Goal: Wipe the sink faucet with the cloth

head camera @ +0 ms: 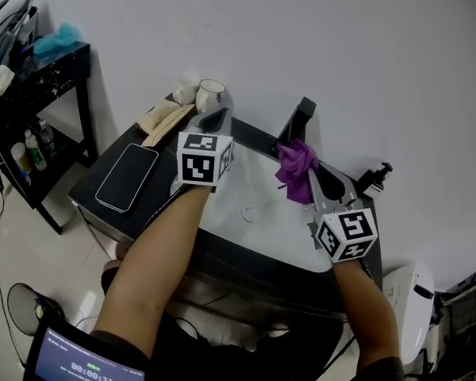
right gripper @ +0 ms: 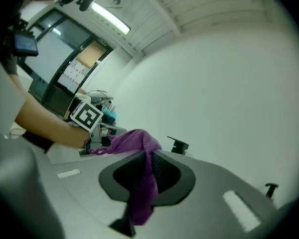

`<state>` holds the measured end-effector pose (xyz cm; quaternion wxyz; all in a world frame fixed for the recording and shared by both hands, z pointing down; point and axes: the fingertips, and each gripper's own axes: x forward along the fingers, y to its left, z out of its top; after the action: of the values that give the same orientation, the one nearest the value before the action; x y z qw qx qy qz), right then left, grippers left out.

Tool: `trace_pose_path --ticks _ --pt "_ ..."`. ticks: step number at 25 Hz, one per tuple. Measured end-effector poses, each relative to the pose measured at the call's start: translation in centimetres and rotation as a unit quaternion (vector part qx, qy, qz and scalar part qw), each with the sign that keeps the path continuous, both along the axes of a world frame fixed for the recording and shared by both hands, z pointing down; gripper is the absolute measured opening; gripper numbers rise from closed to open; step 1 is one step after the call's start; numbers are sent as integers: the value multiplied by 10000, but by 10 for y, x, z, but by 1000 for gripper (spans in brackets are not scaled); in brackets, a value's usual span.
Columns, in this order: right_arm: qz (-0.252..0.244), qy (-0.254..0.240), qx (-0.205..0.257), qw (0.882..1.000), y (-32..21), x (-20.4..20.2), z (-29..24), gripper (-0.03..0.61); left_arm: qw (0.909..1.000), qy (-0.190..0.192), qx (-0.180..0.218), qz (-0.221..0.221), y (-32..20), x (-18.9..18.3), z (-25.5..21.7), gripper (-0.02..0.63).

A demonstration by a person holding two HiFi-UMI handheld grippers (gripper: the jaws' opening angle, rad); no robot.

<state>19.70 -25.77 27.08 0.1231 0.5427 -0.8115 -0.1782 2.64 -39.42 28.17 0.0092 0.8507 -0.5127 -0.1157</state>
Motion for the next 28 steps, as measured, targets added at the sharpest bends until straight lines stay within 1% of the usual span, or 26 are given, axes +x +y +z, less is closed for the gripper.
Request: trace_pose_path --ticks 2,4,5,6,7,8,9,11,12,13,14,15,18,19,21,23,26,28 --pt "-47 -386 -125 9992 -4 -19 11 40 9989 -43 170 -431 3 -16 -8 18" --pt "8 -946 -225 9953 -13 -36 18 40 9961 -11 475 -743 13 -31 -27 18" --pt "74 -1343 -282 9905 -20 -42 21 40 9946 43 613 -834 18 -37 -36 18" --pt "166 -1799 -342 9829 -29 -47 23 40 9933 82 725 -896 21 -42 -43 18" --pt "290 -2289 -395 9722 -39 -50 24 40 9923 93 809 -935 23 -45 -47 18" --pt "443 -2794 -434 9582 -50 -50 26 40 9917 80 868 -950 24 -45 -49 18" --pt "612 -3301 -459 9408 -61 -49 28 40 9914 50 905 -946 24 -44 -50 18" --pt "922 -4235 -476 8999 -84 -47 35 40 9913 -30 924 -935 23 -43 -50 18" --pt "1034 -4611 -471 8801 -94 -47 40 40 9913 -70 906 -955 22 -43 -49 18" --pt "1128 -4899 -455 8633 -103 -47 45 40 9912 -105 868 -992 21 -43 -47 17" --pt "1215 -5091 -417 8511 -112 -47 48 40 9912 -130 818 -1029 20 -43 -44 18" --pt "1291 -5206 -351 8433 -119 -47 49 40 9915 -137 764 -1046 19 -43 -42 18" --pt "1413 -5393 2 8302 -134 -42 38 40 9934 -74 589 -977 16 -43 -37 17" --pt "1439 -5486 122 8235 -137 -38 32 40 9941 -22 544 -940 15 -43 -36 17" --pt "1492 -5726 301 8056 -142 -28 22 40 9947 103 517 -883 16 -44 -37 18" --pt "1551 -5925 421 7894 -146 -20 14 40 9946 180 573 -850 18 -45 -41 17" --pt "1726 -6187 408 7654 -150 -11 17 40 9942 165 677 -823 21 -43 -45 17" --pt "1848 -6306 319 7531 -151 -7 27 40 9942 120 702 -804 21 -41 -45 18"
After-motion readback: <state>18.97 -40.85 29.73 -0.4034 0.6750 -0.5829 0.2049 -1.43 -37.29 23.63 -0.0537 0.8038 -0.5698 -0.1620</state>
